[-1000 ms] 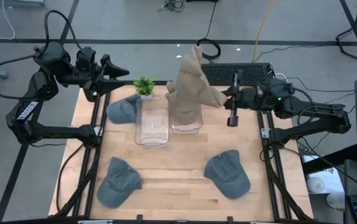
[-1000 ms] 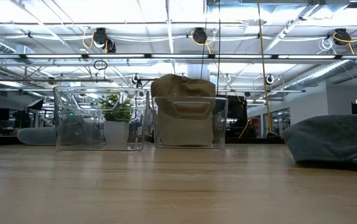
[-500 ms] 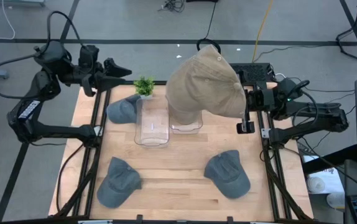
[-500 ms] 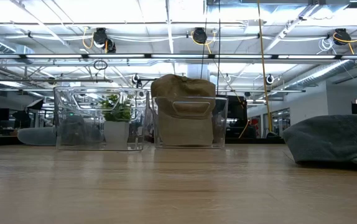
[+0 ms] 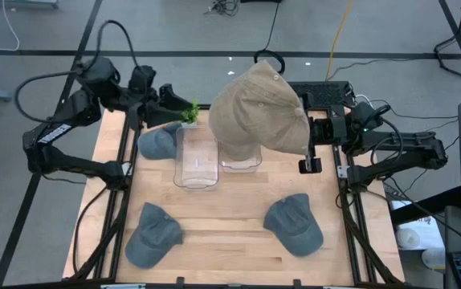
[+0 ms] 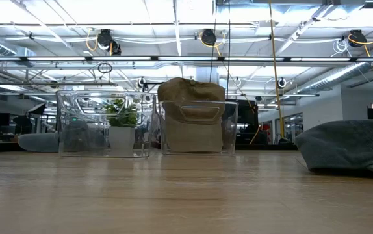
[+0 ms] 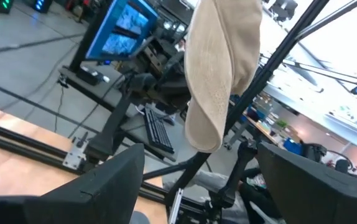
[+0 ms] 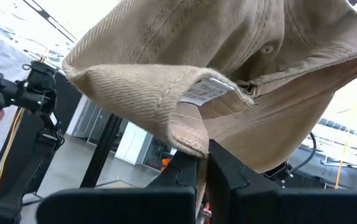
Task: Pick & Place hat
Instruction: Put the brown cap into the right transparent bin
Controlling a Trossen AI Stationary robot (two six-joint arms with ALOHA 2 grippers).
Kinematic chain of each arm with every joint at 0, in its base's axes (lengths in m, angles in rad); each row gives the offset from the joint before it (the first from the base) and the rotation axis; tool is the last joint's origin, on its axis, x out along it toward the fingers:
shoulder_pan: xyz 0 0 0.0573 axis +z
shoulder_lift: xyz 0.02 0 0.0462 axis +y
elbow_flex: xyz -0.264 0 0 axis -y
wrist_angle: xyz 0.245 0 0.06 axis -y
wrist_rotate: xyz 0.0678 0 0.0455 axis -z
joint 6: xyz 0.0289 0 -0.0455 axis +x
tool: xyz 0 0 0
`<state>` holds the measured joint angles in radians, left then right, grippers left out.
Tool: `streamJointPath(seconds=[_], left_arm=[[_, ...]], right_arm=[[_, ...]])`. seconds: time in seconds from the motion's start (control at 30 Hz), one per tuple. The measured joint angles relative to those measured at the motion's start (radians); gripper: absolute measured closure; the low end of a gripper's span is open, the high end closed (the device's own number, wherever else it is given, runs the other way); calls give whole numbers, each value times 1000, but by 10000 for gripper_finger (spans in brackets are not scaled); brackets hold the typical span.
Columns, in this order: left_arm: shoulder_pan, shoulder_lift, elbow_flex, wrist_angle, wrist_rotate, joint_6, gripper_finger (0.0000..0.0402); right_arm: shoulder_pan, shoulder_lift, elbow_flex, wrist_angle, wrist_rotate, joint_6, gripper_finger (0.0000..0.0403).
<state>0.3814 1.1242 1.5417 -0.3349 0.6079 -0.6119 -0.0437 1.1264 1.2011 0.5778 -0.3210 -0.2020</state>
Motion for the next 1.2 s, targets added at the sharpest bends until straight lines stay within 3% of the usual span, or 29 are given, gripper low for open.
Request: streamJointPath(seconds=[0.3, 0.77, 1.0, 1.2], left_arm=[[-53, 73, 0, 114, 0, 4, 95], [-127, 172, 0, 300, 3, -36, 89], [-165, 216, 0, 359, 50, -57, 104], [-170, 219, 0, 368, 69, -132, 140]], right_arm=[[0, 0, 0, -2, -16, 7, 403], [0, 4, 0, -52, -25, 34, 403], [0, 17, -1, -58, -25, 42, 403], [0, 17, -1, -58, -24, 42, 403]])
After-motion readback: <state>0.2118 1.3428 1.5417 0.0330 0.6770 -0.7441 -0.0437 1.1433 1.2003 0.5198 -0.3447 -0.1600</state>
